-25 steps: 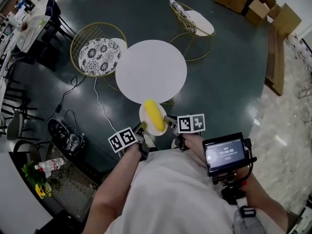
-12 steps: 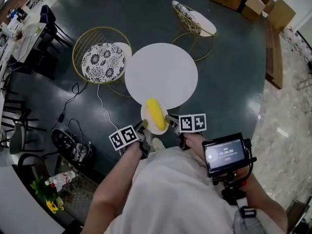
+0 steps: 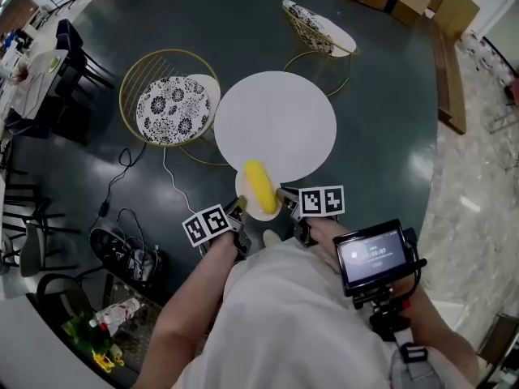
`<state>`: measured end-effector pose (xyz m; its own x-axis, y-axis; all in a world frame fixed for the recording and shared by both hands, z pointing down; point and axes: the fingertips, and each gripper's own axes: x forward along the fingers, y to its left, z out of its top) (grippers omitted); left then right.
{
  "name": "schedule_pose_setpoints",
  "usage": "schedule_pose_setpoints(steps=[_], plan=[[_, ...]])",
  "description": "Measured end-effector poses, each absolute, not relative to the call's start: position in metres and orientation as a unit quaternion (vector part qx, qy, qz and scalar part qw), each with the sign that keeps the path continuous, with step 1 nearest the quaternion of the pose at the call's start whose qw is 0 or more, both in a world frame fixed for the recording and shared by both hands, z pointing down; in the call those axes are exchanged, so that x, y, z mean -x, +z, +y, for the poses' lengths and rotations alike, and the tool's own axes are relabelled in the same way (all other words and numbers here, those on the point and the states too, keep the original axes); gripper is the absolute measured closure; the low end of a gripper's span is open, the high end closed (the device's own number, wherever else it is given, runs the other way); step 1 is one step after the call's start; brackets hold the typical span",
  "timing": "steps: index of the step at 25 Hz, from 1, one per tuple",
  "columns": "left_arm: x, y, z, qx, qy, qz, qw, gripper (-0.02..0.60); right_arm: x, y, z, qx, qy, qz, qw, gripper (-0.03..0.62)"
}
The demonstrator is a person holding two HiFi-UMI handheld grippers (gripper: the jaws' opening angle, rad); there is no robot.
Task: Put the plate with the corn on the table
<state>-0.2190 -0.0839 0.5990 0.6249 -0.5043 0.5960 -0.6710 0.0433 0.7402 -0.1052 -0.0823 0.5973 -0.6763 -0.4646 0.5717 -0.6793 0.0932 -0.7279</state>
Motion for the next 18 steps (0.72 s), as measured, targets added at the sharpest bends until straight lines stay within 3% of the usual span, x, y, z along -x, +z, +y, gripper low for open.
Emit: schedule_pose_setpoints(steps=[18], plan=[[0.208, 0.630, -0.154, -0.678, 0.070, -0.420, 0.599, 0.546, 0.095, 0.628, -0.153, -0.374, 0.556, -0.729, 0.139, 0.547]])
